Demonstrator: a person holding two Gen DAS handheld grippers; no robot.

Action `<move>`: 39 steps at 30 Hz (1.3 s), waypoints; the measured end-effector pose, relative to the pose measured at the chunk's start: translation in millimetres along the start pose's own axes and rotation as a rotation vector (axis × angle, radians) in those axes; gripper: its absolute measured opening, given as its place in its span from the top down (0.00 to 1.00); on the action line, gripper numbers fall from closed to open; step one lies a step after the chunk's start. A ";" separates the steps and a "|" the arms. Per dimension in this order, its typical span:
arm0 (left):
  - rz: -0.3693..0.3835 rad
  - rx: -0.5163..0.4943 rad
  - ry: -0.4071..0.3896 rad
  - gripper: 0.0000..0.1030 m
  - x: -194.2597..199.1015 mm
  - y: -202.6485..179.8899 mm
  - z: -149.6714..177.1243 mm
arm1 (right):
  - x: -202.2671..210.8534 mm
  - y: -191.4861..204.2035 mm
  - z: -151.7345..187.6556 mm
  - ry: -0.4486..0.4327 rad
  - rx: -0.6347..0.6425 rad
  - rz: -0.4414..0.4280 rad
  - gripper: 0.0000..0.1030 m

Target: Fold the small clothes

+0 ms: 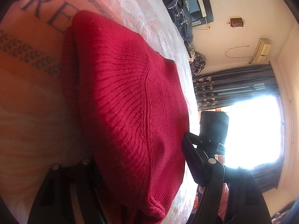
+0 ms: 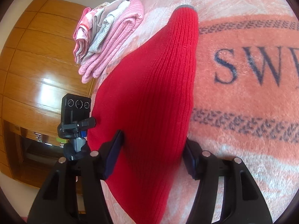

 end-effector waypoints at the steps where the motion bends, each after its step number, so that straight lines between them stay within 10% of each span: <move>1: 0.001 -0.002 0.006 0.45 -3.2 -1.3 2.4 | -0.8 2.1 -0.3 -0.001 0.011 0.006 0.49; 4: 0.028 0.025 0.001 0.62 -6.2 3.7 7.0 | 3.5 4.9 -0.2 -0.015 0.007 -0.013 0.61; 21: 0.156 -0.089 0.055 0.64 -56.9 -109.2 64.5 | 134.8 37.9 50.8 -0.071 0.110 0.052 0.67; 31: -0.031 -0.097 0.170 0.61 -133.0 -92.1 117.3 | 146.8 -62.3 104.6 -0.026 -0.080 0.142 0.62; 39: -0.063 -0.153 0.159 0.45 -114.5 -98.5 119.1 | 167.2 -47.3 115.2 -0.050 -0.044 0.118 0.41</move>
Point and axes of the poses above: each gripper's, at about its wrist camera, not at the fingertips, and x roughly against the way its jaws point, y to its left, z to its underside, the point moved 5 cm from there along -x, roughly the way its jaws point, and after that the axes turned 3 degrees about -z, right-handed, at the moved point
